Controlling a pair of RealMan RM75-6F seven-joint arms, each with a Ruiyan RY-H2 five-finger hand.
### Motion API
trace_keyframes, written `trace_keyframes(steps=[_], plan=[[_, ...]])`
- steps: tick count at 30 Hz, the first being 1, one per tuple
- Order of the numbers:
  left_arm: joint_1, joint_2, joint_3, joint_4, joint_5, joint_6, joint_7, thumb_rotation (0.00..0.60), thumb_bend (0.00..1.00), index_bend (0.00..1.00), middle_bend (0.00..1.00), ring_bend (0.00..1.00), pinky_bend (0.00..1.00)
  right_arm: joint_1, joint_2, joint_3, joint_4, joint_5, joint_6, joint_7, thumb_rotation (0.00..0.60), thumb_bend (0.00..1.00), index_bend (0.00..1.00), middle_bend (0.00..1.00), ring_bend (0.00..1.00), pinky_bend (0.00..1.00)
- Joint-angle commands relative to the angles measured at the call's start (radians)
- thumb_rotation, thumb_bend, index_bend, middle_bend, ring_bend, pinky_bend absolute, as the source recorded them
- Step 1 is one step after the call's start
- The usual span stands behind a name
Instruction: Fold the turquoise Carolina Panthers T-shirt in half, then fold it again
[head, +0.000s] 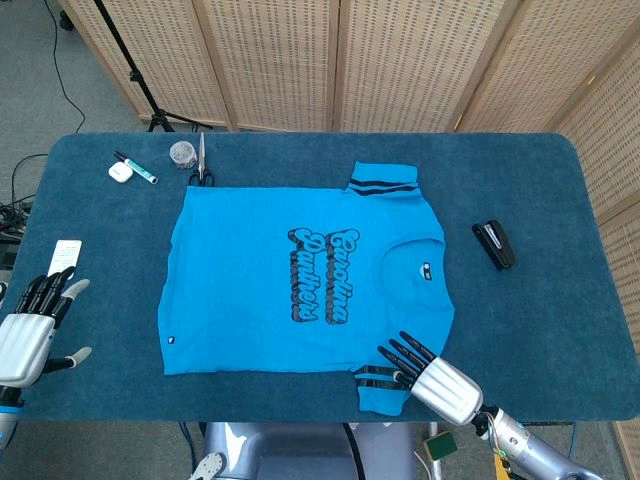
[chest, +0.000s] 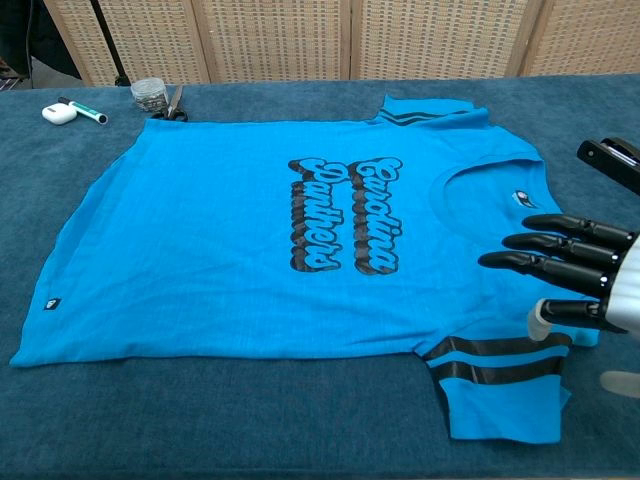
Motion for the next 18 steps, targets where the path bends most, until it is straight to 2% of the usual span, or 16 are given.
trace_keyframes(steps=[1, 5, 15, 18], plan=[[0.000, 0.000, 0.000, 0.000, 0.000, -0.001, 0.001, 0.600, 0.00, 0.00, 0.00, 0.00, 0.00, 0.009, -0.015, -0.001, 0.019, 0.002, -0.009, -0.016, 0.600, 0.00, 0.42, 0.06, 0.00, 0.00], [-0.001, -0.002, 0.001, 0.003, -0.004, -0.007, 0.002, 0.600, 0.00, 0.00, 0.00, 0.00, 0.00, 0.014, -0.030, -0.008, 0.033, 0.010, -0.008, -0.003, 0.600, 0.02, 0.47, 0.06, 0.00, 0.00], [-0.005, -0.002, 0.001, 0.002, -0.011, -0.022, -0.003, 0.600, 0.00, 0.00, 0.00, 0.00, 0.00, 0.039, -0.067, -0.017, 0.042, 0.032, -0.024, 0.018, 0.600, 0.17, 0.51, 0.06, 0.00, 0.00], [-0.006, -0.002, 0.001, 0.002, -0.012, -0.025, -0.004, 0.600, 0.00, 0.00, 0.00, 0.00, 0.00, 0.048, -0.075, -0.017, 0.039, 0.042, -0.035, 0.022, 0.600, 0.25, 0.51, 0.06, 0.00, 0.00]])
